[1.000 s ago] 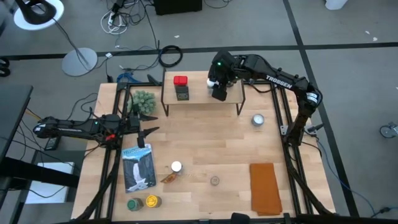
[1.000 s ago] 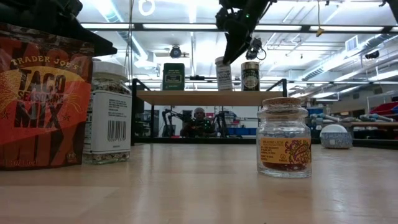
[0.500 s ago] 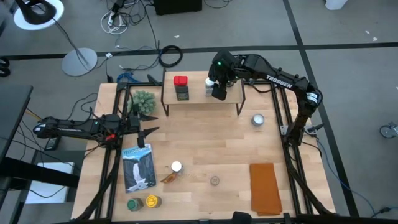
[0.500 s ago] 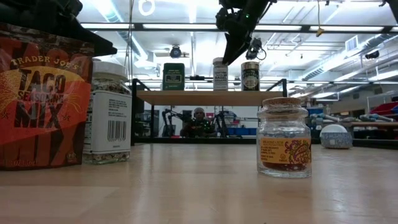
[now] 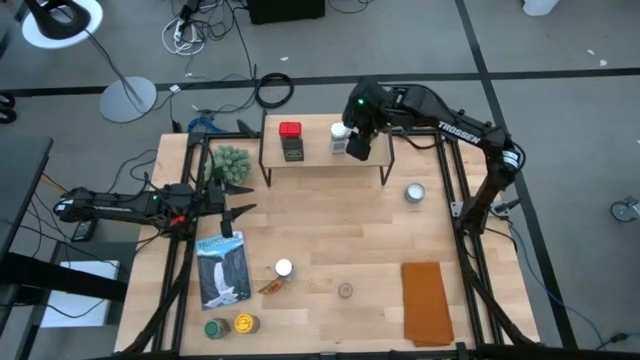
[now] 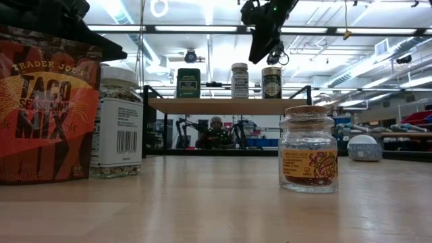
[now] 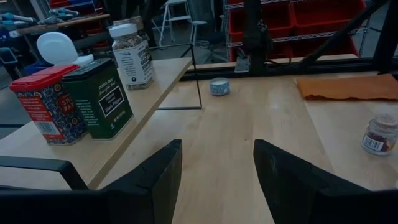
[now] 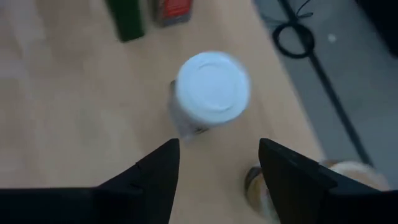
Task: Shelf spices
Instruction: Put the right white seasoning bottle on the shelf
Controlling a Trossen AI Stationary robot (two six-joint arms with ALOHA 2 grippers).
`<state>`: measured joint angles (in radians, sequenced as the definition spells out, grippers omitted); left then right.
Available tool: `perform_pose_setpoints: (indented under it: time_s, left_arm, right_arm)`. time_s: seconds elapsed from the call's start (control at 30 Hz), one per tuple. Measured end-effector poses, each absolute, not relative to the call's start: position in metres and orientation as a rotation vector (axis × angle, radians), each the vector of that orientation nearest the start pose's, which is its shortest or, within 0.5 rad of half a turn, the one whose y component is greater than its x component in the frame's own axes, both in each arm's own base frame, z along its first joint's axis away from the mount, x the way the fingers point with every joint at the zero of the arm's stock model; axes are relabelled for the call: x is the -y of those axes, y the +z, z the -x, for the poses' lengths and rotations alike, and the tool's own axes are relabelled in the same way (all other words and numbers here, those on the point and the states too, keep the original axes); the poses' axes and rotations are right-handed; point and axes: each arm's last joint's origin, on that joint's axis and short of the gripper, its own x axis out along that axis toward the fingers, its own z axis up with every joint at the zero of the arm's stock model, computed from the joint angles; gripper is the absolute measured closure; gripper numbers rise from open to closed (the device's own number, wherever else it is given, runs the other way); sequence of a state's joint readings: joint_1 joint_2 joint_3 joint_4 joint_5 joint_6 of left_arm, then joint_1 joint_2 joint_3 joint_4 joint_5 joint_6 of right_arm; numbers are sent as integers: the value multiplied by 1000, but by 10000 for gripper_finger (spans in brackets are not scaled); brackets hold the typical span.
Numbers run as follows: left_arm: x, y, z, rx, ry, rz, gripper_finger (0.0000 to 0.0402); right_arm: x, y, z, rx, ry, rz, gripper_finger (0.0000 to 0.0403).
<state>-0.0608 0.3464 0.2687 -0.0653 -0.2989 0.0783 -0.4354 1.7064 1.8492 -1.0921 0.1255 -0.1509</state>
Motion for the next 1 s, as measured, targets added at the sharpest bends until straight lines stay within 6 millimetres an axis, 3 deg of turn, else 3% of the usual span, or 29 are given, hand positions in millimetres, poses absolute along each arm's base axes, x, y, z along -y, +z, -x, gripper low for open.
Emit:
perform_pose_setpoints:
  time_s: [0.2,0.43,0.8,1.0]
  left_arm:
    - [-2,220,-115,-150,232,-103,198]
    - [-2,220,-115,-152,230,-125,198]
    - [-2,221,-115,-150,230,-126,198]
    - [-2,221,-115,-149,231,-125,198]
  right_arm:
    - [125,376,-313,-1071,-370,-27,231]
    - [91,375,-324,-1098,-313,108,388]
    - [66,338,-363,-1157,-395,293,401]
    - [76,309,-367,-1178,-413,318,402]
